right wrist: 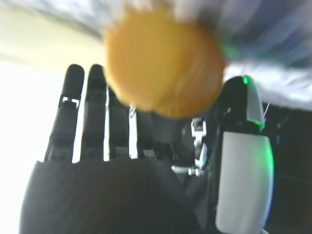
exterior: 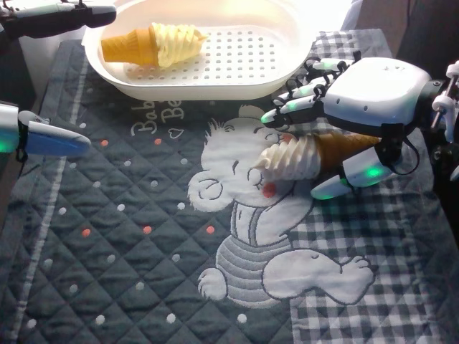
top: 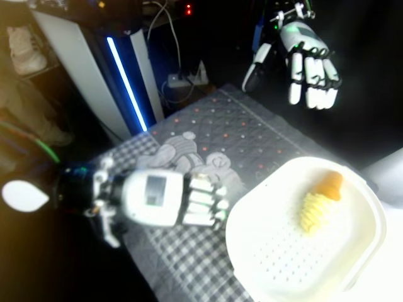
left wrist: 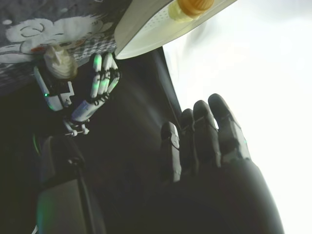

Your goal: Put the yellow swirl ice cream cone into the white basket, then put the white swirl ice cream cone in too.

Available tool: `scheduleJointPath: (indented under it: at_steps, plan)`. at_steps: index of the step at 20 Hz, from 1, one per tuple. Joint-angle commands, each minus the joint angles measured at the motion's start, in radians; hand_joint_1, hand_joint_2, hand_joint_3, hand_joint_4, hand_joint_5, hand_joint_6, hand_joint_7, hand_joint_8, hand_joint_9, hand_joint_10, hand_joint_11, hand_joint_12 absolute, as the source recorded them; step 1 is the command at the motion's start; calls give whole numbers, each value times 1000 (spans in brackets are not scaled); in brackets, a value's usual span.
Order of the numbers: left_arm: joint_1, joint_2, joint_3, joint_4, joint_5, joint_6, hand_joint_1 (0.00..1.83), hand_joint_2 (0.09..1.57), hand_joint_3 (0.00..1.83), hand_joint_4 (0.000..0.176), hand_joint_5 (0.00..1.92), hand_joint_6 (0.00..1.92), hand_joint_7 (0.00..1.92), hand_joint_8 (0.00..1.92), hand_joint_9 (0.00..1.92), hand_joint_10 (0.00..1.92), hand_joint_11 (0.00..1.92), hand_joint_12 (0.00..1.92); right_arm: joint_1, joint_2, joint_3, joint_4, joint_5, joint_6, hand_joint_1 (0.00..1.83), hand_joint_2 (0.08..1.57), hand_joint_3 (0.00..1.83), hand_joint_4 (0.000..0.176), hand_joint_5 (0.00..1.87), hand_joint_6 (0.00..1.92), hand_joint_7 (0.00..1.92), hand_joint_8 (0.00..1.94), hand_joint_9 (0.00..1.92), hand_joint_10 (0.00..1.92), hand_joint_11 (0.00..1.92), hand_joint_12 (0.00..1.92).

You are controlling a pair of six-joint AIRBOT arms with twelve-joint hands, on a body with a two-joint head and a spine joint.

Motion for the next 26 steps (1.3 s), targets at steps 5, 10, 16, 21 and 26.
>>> scheduleJointPath:
  at_steps: [5, 10, 16, 21, 26]
  plan:
    - [4, 7, -3, -28, -128, -8, 700, 816, 0, 120, 328, 3, 308, 3, 306, 8, 0, 746, 8, 2, -6, 15, 87, 37, 745, 906, 4, 55, 389, 0, 407, 1, 480, 8, 172, 1007]
    - [6, 8, -3, -30, -132, -10, 720, 819, 1, 109, 324, 4, 294, 4, 282, 4, 0, 720, 8, 4, -2, 0, 68, 38, 1117, 1033, 11, 0, 1024, 624, 1113, 520, 964, 1245, 836, 1650]
    - [9, 8, -3, -31, -129, -10, 716, 811, 0, 120, 339, 1, 309, 5, 304, 6, 0, 777, 8, 18, -1, -13, 76, 38, 1245, 1153, 3, 0, 1014, 697, 860, 1449, 841, 1555, 746, 1853]
    - [11, -6, 8, -33, -130, -10, 745, 789, 0, 110, 349, 2, 318, 2, 304, 3, 0, 795, 30, 85, 3, 158, 277, 38, 1192, 1067, 0, 0, 1089, 795, 861, 1521, 779, 1826, 795, 1921]
    - [38, -1, 4, -55, -153, -15, 724, 792, 0, 114, 343, 0, 319, 1, 290, 2, 0, 778, 303, -43, 142, 134, 238, 27, 1266, 1045, 0, 0, 1043, 819, 1246, 623, 1092, 981, 939, 1390]
